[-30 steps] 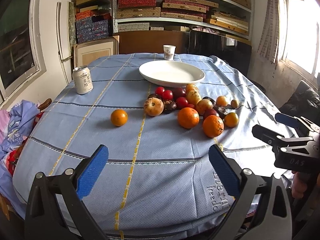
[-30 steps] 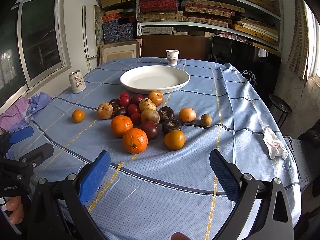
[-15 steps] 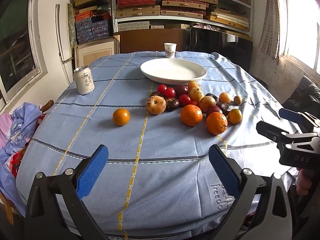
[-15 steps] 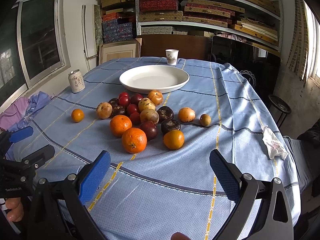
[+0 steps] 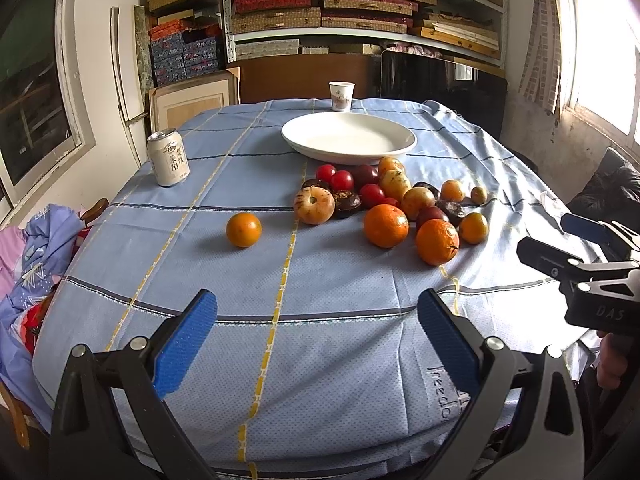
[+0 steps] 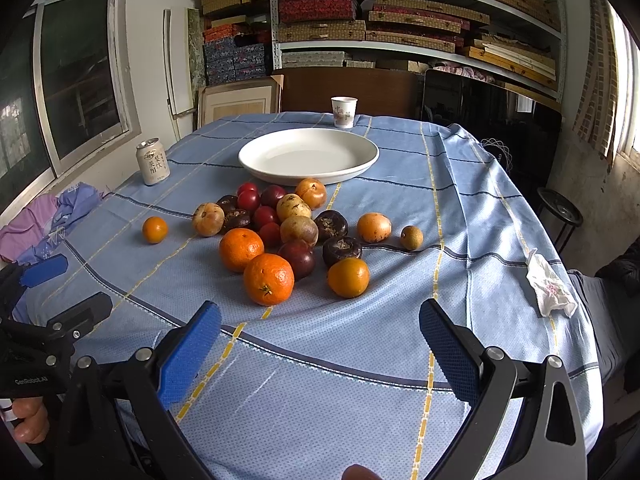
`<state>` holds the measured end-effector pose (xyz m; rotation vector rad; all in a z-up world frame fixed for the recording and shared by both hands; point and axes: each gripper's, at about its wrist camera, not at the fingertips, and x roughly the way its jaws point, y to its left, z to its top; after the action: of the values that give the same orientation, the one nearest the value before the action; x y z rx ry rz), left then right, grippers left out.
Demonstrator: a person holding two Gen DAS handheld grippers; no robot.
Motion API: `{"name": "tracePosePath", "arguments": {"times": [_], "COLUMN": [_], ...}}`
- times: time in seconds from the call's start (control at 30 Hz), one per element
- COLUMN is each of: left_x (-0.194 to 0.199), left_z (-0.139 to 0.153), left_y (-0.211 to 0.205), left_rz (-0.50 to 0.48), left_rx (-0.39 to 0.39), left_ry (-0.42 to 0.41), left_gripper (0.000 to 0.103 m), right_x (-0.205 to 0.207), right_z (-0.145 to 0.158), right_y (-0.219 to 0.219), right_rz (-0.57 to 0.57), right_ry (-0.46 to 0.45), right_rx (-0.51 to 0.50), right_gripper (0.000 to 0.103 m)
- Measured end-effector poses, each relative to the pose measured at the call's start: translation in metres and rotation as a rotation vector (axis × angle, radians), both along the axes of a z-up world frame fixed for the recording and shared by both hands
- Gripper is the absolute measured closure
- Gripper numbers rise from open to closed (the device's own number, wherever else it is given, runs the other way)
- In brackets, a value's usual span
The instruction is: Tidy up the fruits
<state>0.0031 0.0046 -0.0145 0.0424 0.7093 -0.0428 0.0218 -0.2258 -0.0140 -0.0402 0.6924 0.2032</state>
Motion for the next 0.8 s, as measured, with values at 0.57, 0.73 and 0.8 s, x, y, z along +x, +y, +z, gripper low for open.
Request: {"name": "tracePosePath", "arguments": {"times": [0.57,0.73,0.8], "left_x": [0.028,0.034,0.036], "left_z": [-0.037,-0.042,-0.042], "left_y": [0.037,0.043,0.047], "left_rz": [0.052,0.045,0.050], "left_rx": [-0.060,-0.066,-0.068], "left_ry": [0.056,0.048,0.044], "left_gripper": [0.004,0.004,0.005], "right_x": [0.024,0.052,0.059], "right_z": [-0.031,-0.042,-0.045], "right_y": [0.016,0.039,0.043], "right_rz": [0.132,0.166,0.167], "right_ry": [0.062,0.143,0.164], "right_rx": [0.044,0.050,0.057], "right_gripper": [0.023,0.036,0.038]}}
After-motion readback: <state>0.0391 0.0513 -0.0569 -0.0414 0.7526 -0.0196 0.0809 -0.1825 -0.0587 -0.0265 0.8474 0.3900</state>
